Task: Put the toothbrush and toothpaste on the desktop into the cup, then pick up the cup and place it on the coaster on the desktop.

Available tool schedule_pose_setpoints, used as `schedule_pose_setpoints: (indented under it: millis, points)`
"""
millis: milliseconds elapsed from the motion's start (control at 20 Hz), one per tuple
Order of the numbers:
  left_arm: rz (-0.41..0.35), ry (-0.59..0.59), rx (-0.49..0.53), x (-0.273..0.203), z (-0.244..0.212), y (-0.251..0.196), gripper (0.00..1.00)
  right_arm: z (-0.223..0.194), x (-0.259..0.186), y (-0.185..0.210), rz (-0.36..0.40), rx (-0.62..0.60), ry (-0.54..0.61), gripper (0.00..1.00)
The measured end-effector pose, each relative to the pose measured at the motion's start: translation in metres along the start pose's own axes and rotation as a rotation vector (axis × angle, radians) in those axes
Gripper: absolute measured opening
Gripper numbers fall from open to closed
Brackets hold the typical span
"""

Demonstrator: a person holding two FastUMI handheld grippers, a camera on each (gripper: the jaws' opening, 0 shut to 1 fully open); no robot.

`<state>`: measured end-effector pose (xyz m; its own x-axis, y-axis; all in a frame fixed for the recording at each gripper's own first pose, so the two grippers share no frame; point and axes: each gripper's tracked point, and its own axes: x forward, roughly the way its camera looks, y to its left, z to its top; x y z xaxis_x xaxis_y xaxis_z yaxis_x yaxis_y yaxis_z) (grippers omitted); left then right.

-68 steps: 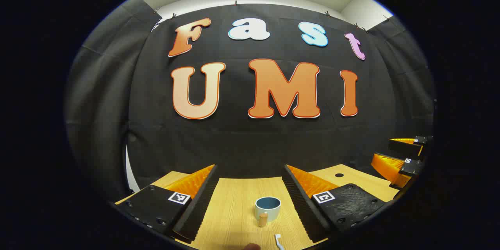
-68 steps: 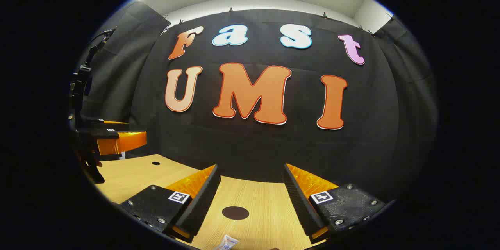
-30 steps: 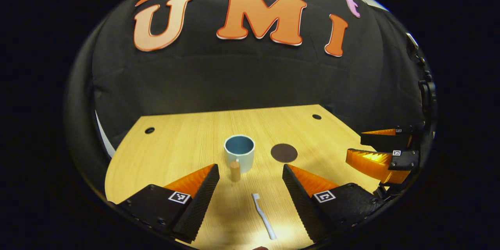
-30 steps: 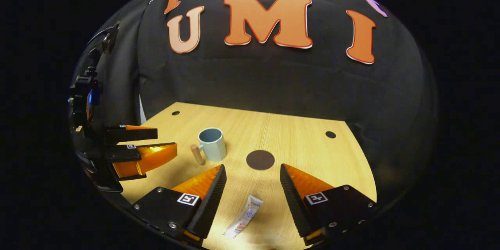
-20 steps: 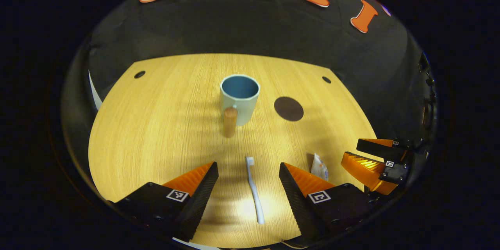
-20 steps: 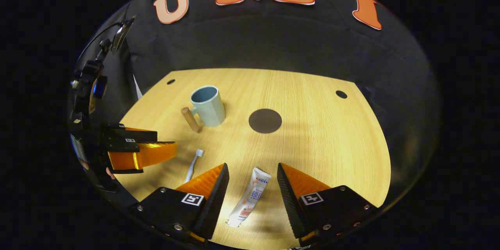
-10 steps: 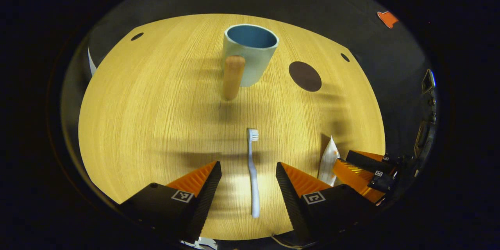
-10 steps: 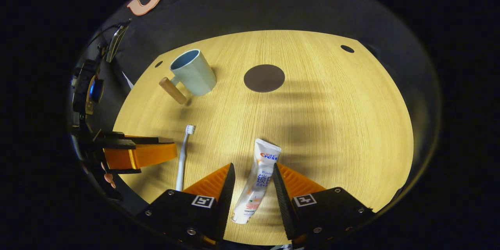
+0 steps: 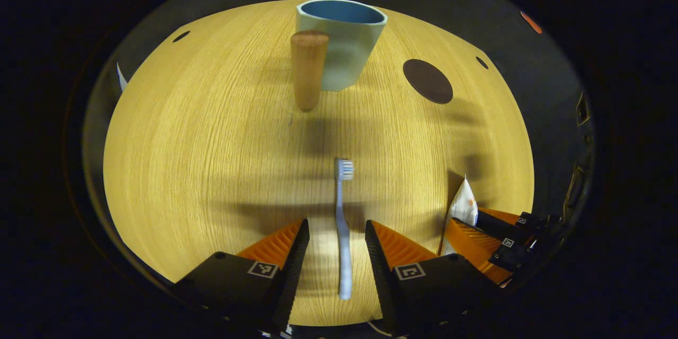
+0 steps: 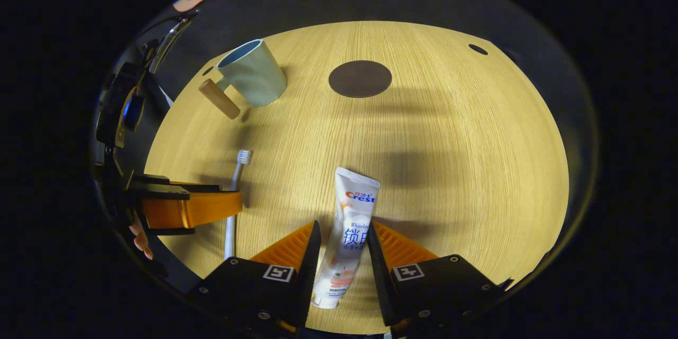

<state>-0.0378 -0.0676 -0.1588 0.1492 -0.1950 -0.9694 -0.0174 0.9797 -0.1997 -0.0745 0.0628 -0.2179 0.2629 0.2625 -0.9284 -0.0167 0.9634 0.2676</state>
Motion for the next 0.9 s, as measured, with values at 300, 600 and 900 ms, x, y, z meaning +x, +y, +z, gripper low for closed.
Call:
schedule_pose_setpoints:
  millis: [300, 600, 900]
  points:
    - [0.041, -0.013, 0.003, 0.004, 0.012, 0.004, 0.29, 0.005, -0.004, -0.006, 0.046, 0.028, -0.028, 0.28]
    - [0.017, -0.041, -0.045, -0.003, 0.042, 0.003, 0.07, 0.009, -0.007, -0.005, 0.096, 0.063, -0.07, 0.16]
    - [0.005, -0.104, -0.019, 0.003, 0.054, -0.006, 0.04, 0.014, -0.013, -0.003, 0.122, -0.013, -0.125, 0.11]
